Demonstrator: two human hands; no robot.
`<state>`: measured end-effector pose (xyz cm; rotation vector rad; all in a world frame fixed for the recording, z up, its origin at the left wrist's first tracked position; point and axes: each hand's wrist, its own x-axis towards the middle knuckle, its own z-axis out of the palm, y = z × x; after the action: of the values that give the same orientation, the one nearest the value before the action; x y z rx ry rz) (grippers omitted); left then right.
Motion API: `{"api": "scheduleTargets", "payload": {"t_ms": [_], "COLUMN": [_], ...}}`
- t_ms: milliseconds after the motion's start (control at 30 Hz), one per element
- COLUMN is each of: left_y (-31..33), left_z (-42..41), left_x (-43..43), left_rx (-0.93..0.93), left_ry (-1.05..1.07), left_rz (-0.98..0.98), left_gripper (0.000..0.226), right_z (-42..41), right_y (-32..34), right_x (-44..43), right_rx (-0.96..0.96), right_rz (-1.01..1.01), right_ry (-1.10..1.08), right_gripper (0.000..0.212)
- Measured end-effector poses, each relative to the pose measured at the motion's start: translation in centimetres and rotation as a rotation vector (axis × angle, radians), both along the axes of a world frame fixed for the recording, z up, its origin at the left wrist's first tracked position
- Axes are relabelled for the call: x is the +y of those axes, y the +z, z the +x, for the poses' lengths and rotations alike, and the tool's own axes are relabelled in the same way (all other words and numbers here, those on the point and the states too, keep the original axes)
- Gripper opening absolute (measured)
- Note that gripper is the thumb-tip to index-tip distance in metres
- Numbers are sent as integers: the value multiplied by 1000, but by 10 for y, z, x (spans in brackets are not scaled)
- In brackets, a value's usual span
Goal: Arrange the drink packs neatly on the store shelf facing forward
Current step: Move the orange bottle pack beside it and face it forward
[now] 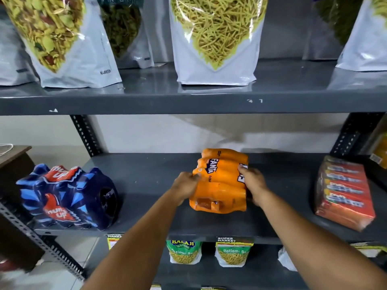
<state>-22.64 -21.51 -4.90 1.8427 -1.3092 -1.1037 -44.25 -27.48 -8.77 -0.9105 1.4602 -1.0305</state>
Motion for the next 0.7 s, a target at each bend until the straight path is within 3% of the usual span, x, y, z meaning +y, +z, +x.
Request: {"api": "scheduleTargets", "payload": {"t_ms": [100, 167, 367, 433, 533, 700], "left_y": [-1, -2, 0, 0, 5, 20], "left_z": [19, 31, 57, 61, 65, 86], "left_x": [-3, -5, -13, -14, -17, -9], "left_rx": [150, 194, -63, -89, 82, 511], "left_ry": [38, 65, 141, 154, 174, 274], "left_rz": [53, 79, 17, 14, 50, 42], "left_gripper": [43, 40, 33, 34, 51, 71], "right_z": [12, 21, 54, 65, 84, 121], "right_y": [19, 33, 63, 69, 77, 86], "right_x": [-7, -11, -24, -27, -33, -41], "right_rx": [73, 252, 716, 786, 831, 908], "right_rz": [-77, -150, -385, -437, -543, -585], "right_ry": [37, 71, 169, 174, 196, 443], "right_gripper": [73, 83, 81, 79, 64, 43]}}
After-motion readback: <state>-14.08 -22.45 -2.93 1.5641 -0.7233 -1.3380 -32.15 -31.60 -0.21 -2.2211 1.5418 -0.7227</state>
